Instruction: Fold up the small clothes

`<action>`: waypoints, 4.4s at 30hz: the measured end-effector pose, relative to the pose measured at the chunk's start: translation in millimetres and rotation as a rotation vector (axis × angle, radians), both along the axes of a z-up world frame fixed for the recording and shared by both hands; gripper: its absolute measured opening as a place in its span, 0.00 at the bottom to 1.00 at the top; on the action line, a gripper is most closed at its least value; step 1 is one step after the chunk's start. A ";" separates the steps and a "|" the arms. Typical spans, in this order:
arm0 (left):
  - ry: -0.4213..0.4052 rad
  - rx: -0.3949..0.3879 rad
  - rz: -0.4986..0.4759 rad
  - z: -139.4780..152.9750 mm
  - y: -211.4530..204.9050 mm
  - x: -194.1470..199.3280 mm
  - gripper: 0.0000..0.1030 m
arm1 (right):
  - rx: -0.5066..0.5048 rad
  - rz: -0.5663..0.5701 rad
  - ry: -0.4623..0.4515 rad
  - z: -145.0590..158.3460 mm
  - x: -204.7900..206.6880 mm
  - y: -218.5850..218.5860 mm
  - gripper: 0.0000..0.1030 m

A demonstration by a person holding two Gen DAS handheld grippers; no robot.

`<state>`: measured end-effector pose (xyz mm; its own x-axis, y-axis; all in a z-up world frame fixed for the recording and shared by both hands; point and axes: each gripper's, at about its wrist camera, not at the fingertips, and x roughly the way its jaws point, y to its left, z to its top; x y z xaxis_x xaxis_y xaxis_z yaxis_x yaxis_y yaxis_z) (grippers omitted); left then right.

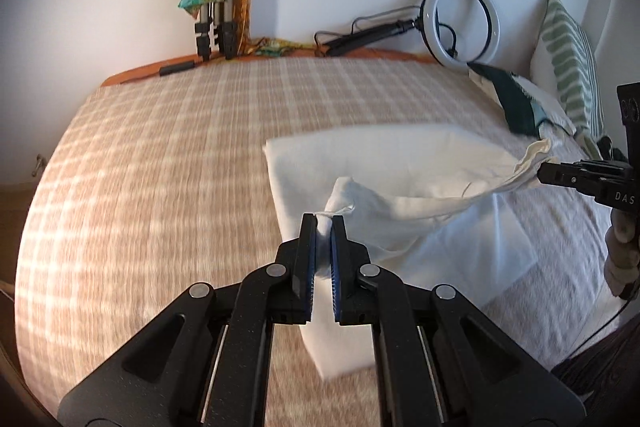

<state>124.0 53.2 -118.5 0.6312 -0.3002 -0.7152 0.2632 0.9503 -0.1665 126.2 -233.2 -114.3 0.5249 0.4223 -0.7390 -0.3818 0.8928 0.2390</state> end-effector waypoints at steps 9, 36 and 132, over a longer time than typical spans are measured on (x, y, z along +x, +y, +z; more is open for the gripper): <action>0.011 0.059 -0.046 -4.4 6.2 -40.1 0.04 | -0.123 0.051 -0.029 -4.8 -35.6 -1.4 0.06; 0.249 -0.335 0.108 -29.9 40.8 -15.8 0.00 | 0.323 -0.104 0.259 -50.4 -10.2 -43.0 0.02; 0.216 0.002 0.055 -37.3 -18.7 21.8 0.09 | 0.042 -0.005 0.158 -47.8 26.7 28.2 0.34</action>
<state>145.7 34.5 -155.8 0.4787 -0.2683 -0.8360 0.1694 0.9625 -0.2120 152.8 -205.0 -162.2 0.4061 0.4521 -0.7941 -0.3318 0.8827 0.3328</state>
